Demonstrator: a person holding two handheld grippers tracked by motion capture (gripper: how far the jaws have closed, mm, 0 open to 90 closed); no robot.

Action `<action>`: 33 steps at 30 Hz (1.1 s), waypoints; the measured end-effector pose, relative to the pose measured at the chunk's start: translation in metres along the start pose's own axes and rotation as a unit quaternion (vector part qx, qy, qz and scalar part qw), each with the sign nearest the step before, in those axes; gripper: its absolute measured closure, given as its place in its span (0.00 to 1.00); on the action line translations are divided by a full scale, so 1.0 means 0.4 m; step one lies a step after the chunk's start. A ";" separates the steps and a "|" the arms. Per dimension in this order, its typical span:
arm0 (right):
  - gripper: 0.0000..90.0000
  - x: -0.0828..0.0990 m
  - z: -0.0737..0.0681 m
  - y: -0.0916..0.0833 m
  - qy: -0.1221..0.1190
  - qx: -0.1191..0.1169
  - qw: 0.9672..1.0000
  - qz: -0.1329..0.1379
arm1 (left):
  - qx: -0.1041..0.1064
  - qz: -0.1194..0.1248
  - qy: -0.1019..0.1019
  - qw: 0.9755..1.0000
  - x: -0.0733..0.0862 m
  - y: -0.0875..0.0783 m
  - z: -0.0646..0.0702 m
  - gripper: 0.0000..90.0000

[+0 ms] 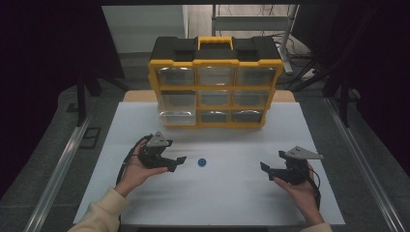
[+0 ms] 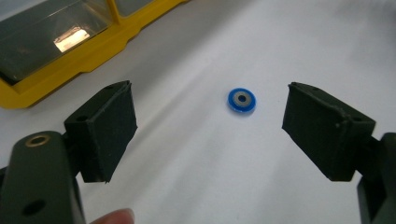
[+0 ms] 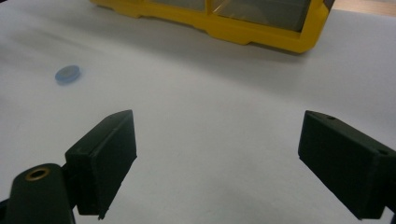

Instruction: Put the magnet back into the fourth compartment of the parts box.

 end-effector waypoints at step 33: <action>0.13 0.001 -0.014 0.007 -0.017 -0.003 1.000 -0.006 | 0.056 -0.047 0.018 0.997 -0.011 0.111 0.054 0.20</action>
Point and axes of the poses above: each handheld gripper's, and its own axes: y roughly forward along the jaws, x roughly out of its underside, z roughly to its right, the point moved 8 cm from there along y, roughly forward along the jaws, and after that the axes turned 4 degrees about y, right-handed, at the moved point
